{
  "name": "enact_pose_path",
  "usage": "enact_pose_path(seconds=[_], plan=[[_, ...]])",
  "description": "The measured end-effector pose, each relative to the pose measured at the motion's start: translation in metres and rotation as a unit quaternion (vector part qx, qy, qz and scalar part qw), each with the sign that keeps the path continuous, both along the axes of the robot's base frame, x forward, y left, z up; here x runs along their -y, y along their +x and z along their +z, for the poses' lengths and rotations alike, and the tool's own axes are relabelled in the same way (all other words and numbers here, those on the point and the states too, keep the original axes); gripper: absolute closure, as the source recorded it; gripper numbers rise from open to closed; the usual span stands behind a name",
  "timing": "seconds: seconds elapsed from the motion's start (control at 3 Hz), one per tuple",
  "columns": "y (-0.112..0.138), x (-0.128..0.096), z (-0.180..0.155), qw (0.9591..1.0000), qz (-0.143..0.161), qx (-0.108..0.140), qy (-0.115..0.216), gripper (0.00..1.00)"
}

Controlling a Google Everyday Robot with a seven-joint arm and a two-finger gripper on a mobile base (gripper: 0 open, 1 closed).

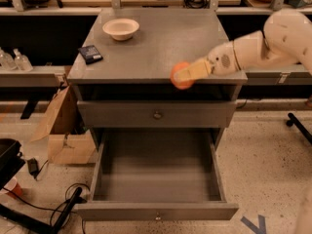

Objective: Pick orange from middle drawer and place on counter

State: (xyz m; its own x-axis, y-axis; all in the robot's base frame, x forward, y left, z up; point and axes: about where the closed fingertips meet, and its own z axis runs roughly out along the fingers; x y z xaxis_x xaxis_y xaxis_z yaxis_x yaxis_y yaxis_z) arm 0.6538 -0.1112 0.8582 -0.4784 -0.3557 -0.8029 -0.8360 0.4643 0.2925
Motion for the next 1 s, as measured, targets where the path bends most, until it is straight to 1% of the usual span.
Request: enact_pose_path(seconds=[0.33,0.67,1.0], plan=[[0.049,-0.010,0.026,0.9994,-0.020,0.000,-0.029,1.00],[0.097,-0.010,0.068,0.9955,-0.058,0.053,-0.052,1.00],[0.132,-0.007,0.091,0.9878,-0.092,0.097,-0.080,1.00]])
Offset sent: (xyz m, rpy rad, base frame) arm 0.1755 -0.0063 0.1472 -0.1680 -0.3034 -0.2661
